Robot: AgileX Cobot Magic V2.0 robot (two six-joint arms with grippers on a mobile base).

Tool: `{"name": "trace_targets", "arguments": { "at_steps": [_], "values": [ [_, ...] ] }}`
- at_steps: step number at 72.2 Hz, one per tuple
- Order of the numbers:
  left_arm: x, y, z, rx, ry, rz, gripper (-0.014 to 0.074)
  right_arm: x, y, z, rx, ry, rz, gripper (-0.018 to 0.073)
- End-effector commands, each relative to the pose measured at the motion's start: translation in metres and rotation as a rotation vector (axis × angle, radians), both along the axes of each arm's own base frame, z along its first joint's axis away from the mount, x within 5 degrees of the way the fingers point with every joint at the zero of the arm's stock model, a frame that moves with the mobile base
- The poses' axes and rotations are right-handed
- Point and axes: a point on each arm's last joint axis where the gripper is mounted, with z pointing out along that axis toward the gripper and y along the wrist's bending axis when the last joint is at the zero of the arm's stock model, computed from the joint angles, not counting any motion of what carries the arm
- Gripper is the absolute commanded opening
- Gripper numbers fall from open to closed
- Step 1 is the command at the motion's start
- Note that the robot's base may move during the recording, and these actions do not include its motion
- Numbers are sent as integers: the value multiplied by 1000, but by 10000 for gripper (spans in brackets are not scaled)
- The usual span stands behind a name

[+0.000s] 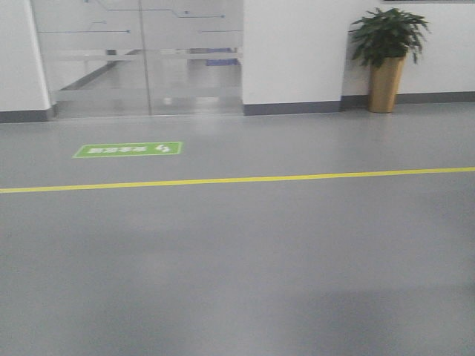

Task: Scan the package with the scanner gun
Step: 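Drive the base forward along the aisle and turn toward the table, then drive up to the dark table edge facing the box and scanner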

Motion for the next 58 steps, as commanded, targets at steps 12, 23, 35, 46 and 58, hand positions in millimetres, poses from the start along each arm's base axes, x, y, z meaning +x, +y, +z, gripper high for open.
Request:
{"name": "trace_targets", "arguments": {
  "at_steps": [12,23,35,46,58],
  "values": [
    [0,0,2,-1,-19,-4,-111,0,0,2,-4,-27,-2,-169],
    [0,0,2,-1,-19,-4,-111,0,0,2,-4,-27,-2,-169],
    [0,0,2,-1,-19,-4,-111,0,0,2,-4,-27,-2,-169],
    [0,0,2,-1,-19,-4,-111,0,0,2,-4,-27,-2,-169],
    [0,0,2,-1,-19,-4,-111,0,0,2,-4,-27,-2,-169]
  ]
}}
